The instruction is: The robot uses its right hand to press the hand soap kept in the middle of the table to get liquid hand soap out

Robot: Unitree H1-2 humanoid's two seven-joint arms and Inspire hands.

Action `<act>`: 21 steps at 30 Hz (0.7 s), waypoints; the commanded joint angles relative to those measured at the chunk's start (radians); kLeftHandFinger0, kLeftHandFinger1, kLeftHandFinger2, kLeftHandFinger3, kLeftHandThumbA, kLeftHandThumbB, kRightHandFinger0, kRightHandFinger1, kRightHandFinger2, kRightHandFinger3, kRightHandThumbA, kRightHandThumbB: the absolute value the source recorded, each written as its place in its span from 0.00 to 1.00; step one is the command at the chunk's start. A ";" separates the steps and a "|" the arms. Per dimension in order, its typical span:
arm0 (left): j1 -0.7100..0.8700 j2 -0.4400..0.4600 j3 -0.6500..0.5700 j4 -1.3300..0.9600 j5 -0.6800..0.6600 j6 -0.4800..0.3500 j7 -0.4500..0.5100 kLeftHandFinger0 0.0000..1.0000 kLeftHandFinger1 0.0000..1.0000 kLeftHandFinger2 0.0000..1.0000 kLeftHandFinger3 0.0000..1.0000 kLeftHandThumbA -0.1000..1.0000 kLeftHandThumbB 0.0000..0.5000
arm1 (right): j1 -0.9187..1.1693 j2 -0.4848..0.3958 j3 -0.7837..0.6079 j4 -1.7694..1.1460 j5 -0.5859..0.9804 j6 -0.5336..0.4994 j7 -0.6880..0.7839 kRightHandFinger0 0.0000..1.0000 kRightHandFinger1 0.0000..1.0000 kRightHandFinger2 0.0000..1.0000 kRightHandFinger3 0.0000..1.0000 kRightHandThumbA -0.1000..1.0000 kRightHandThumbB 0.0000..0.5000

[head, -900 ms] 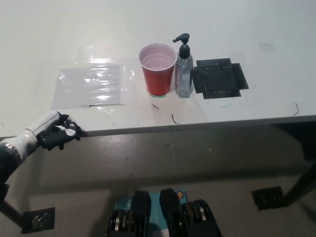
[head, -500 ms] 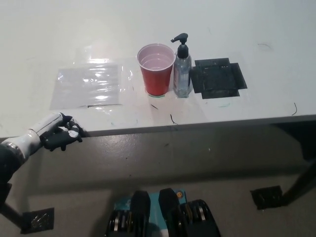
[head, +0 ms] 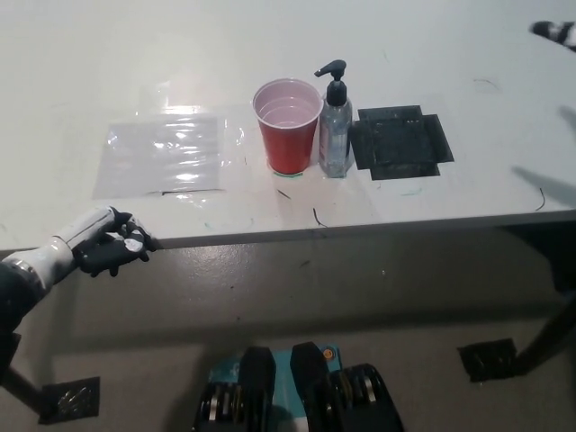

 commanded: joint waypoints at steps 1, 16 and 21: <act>-0.033 0.021 0.007 -0.010 0.022 -0.008 -0.012 0.13 0.21 0.44 0.60 0.39 0.02 | -0.101 -0.023 0.055 0.023 -0.069 -0.043 0.069 1.00 1.00 1.00 1.00 1.00 0.87; -0.039 0.020 0.005 -0.004 0.025 0.003 -0.034 0.14 0.21 0.45 0.61 0.49 0.03 | -0.334 0.105 0.234 0.300 -0.170 -0.087 0.130 1.00 1.00 1.00 1.00 1.00 1.00; -0.042 0.014 0.017 0.002 0.009 -0.003 -0.037 0.09 0.17 0.42 0.60 0.50 0.07 | -0.398 0.146 0.274 0.409 -0.204 -0.155 0.131 1.00 1.00 1.00 1.00 1.00 0.92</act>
